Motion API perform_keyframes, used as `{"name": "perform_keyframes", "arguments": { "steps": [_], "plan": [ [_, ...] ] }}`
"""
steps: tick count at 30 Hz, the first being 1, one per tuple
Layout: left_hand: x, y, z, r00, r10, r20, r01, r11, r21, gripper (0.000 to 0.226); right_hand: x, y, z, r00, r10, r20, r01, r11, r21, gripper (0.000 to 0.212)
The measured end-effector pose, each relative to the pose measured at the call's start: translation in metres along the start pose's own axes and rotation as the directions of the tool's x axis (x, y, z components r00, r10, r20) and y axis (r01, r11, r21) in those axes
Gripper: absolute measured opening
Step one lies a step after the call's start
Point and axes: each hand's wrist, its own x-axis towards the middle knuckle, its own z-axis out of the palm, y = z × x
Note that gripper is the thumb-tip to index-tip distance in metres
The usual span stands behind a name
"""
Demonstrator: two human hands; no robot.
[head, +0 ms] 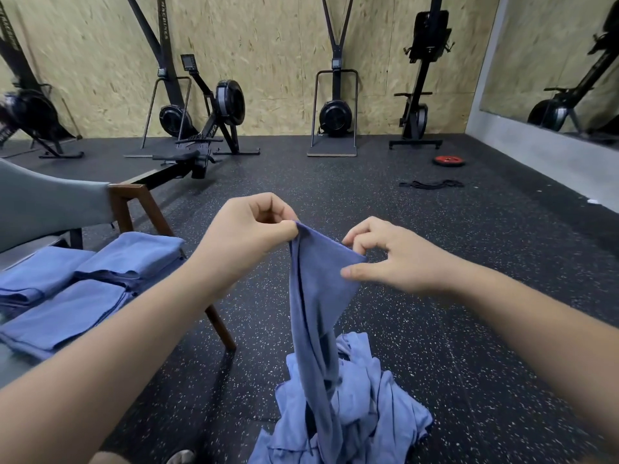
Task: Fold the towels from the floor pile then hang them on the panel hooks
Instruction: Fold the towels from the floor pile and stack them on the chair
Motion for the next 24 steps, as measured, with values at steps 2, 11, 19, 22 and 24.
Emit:
{"name": "perform_keyframes", "arguments": {
  "steps": [2, 11, 19, 22, 24],
  "plan": [
    [0.001, -0.003, -0.006, 1.000, 0.019, -0.017, -0.018, 0.998, 0.067, 0.002, 0.000, 0.006, -0.004, 0.998, 0.030, -0.054, -0.029, 1.000, 0.005, 0.032],
    [0.003, -0.008, -0.009, 0.997, 0.031, -0.071, -0.019, 0.987, 0.161, 0.010, -0.002, -0.010, -0.018, 0.933, -0.029, -0.357, 0.146, 0.941, 0.304, 0.025],
    [-0.004, -0.004, 0.007, 0.986, 0.131, 0.102, -0.141, 0.985, 0.098, 0.012, -0.009, -0.028, -0.010, 0.980, -0.061, -0.191, 0.069, 0.997, 0.035, 0.047],
    [-0.007, -0.003, 0.015, 0.973, 0.161, 0.167, -0.181, 0.977, 0.114, 0.021, -0.006, -0.031, 0.001, 0.985, -0.080, -0.151, 0.097, 0.990, 0.104, 0.040],
    [-0.008, -0.004, 0.018, 0.969, 0.173, 0.176, -0.199, 0.969, 0.144, 0.024, -0.003, -0.030, 0.006, 0.986, -0.099, -0.134, 0.122, 0.977, 0.176, 0.017]
  ]
}}
